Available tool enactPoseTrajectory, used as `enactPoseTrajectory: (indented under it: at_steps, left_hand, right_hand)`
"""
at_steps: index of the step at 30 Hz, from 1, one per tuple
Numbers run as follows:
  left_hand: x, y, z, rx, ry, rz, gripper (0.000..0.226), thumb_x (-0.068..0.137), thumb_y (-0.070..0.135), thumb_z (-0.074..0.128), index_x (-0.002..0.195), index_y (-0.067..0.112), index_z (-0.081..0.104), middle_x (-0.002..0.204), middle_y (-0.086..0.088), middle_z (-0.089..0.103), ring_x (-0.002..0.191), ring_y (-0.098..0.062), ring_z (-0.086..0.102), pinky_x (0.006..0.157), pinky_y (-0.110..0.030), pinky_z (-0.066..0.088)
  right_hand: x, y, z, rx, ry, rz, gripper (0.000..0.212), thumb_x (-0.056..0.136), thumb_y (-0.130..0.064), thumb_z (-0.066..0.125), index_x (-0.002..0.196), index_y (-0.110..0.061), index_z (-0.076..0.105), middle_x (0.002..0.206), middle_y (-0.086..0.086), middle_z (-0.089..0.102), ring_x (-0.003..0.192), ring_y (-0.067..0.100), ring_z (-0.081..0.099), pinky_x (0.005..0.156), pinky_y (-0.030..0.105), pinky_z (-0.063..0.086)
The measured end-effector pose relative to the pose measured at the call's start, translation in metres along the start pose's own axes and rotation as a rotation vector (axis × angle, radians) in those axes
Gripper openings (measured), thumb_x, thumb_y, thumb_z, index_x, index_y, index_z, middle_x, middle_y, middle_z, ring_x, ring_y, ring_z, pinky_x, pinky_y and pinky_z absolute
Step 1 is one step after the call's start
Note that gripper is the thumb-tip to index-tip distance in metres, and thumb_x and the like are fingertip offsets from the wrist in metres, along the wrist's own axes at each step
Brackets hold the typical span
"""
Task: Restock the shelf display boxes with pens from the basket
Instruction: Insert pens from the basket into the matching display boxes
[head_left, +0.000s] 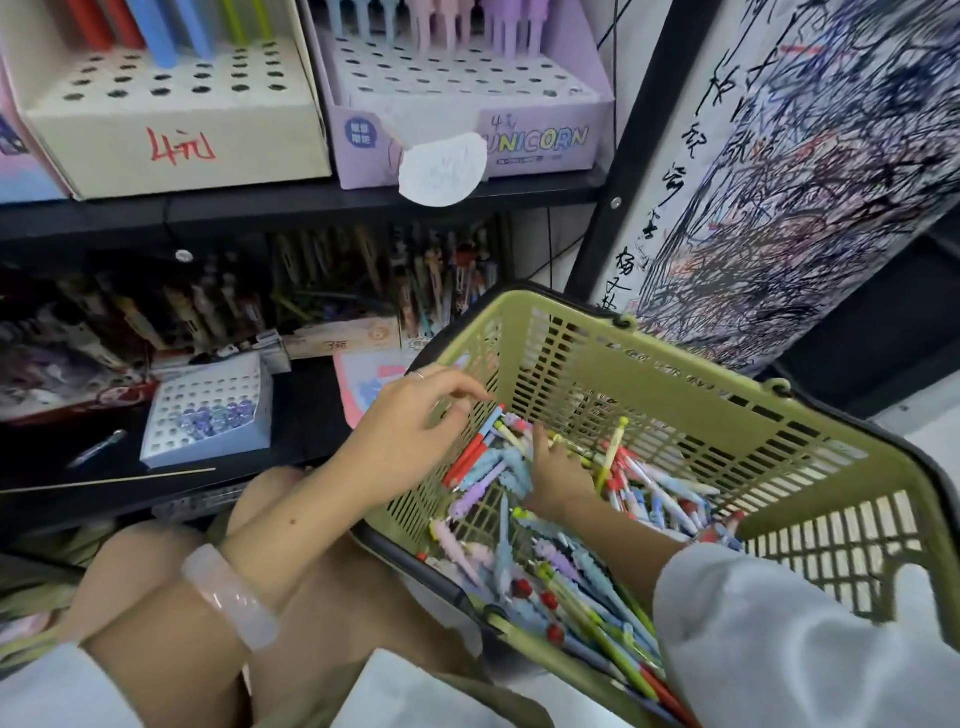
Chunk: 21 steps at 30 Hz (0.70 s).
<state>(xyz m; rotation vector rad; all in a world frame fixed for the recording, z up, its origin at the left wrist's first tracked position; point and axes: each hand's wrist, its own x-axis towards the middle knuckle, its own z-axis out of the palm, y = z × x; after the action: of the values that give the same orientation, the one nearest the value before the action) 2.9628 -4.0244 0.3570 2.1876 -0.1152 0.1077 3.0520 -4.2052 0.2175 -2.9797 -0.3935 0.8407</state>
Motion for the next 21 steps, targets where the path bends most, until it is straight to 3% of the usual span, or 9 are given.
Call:
enactPoseTrajectory:
  at_steps: [2, 5, 8, 11, 14, 16, 19, 21]
  left_hand:
    - [0.0, -0.001, 0.0, -0.03, 0.009, 0.004, 0.037, 0.094, 0.014, 0.048, 0.086, 0.05, 0.051, 0.1, 0.026, 0.054, 0.107, 0.002, 0.048, 0.091, -0.015, 0.033]
    - [-0.001, -0.001, -0.001, -0.049, 0.022, 0.007, 0.036, 0.094, 0.013, 0.048, 0.086, 0.048, 0.052, 0.101, 0.018, 0.057, 0.103, 0.007, 0.049, 0.086, -0.004, 0.032]
    - [-0.002, -0.002, 0.0, -0.062, 0.035, -0.003, 0.036, 0.093, 0.012, 0.048, 0.086, 0.047, 0.053, 0.101, 0.014, 0.058, 0.102, 0.007, 0.05, 0.085, -0.002, 0.033]
    - [-0.002, -0.002, -0.002, -0.077, 0.042, -0.007, 0.035, 0.094, 0.013, 0.048, 0.086, 0.047, 0.053, 0.102, 0.016, 0.058, 0.102, 0.009, 0.049, 0.084, -0.002, 0.034]
    - [-0.002, -0.001, -0.003, -0.084, 0.034, -0.03, 0.033, 0.094, 0.014, 0.047, 0.086, 0.046, 0.053, 0.1, 0.024, 0.056, 0.099, 0.016, 0.047, 0.081, 0.002, 0.032]
    - [0.001, 0.0, 0.0, -0.087, 0.031, -0.05, 0.028, 0.095, 0.014, 0.047, 0.089, 0.04, 0.055, 0.098, 0.027, 0.053, 0.096, 0.019, 0.046, 0.08, 0.004, 0.031]
    - [0.006, 0.008, 0.01, -0.169, 0.0, -0.131, 0.019, 0.095, 0.018, 0.048, 0.108, 0.031, 0.051, 0.101, 0.019, 0.054, 0.096, 0.009, 0.05, 0.078, 0.0, 0.035]
    - [0.007, 0.017, 0.018, -0.347, -0.108, -0.251, 0.031, 0.095, 0.032, 0.047, 0.125, 0.032, 0.041, 0.11, 0.016, 0.054, 0.104, 0.002, 0.052, 0.083, -0.01, 0.038]
  right_hand:
    - [0.002, -0.004, 0.004, 0.046, 0.018, 0.054, 0.103, 0.084, -0.031, 0.068, 0.149, -0.01, -0.009, 0.147, 0.023, 0.024, 0.132, 0.04, 0.032, 0.097, 0.041, 0.043]
    - [0.005, -0.005, 0.003, 0.023, 0.021, 0.087, 0.084, 0.082, -0.031, 0.07, 0.143, -0.006, 0.017, 0.139, 0.021, 0.034, 0.122, 0.037, 0.044, 0.087, 0.038, 0.047]
    - [0.004, -0.001, 0.003, 0.119, 0.058, 0.067, 0.063, 0.083, -0.026, 0.069, 0.131, -0.008, 0.031, 0.12, 0.016, 0.048, 0.09, 0.03, 0.055, 0.064, 0.033, 0.046]
    - [0.001, 0.006, -0.004, 0.281, 0.084, -0.003, 0.06, 0.088, -0.023, 0.063, 0.135, -0.005, 0.03, 0.084, 0.008, 0.051, 0.066, 0.023, 0.047, 0.051, 0.034, 0.039]
    - [-0.009, 0.01, -0.036, 0.566, 0.099, -0.003, 0.054, 0.089, -0.018, 0.061, 0.133, -0.006, 0.033, 0.082, 0.005, 0.045, 0.063, 0.018, 0.045, 0.052, 0.031, 0.037]
    - [-0.023, 0.007, -0.064, 0.852, 0.068, -0.061, 0.033, 0.088, -0.012, 0.058, 0.118, -0.01, 0.043, 0.079, 0.007, 0.045, 0.062, 0.019, 0.045, 0.055, 0.033, 0.038]
    - [-0.055, -0.007, -0.1, 1.233, 0.024, -0.244, 0.016, 0.088, -0.003, 0.051, 0.098, -0.016, 0.049, 0.066, 0.006, 0.051, 0.054, 0.016, 0.05, 0.053, 0.03, 0.046]
    - [-0.075, -0.023, -0.116, 1.384, -0.006, -0.396, 0.011, 0.092, -0.005, 0.048, 0.095, -0.015, 0.051, 0.065, 0.001, 0.057, 0.057, 0.012, 0.056, 0.055, 0.025, 0.05]
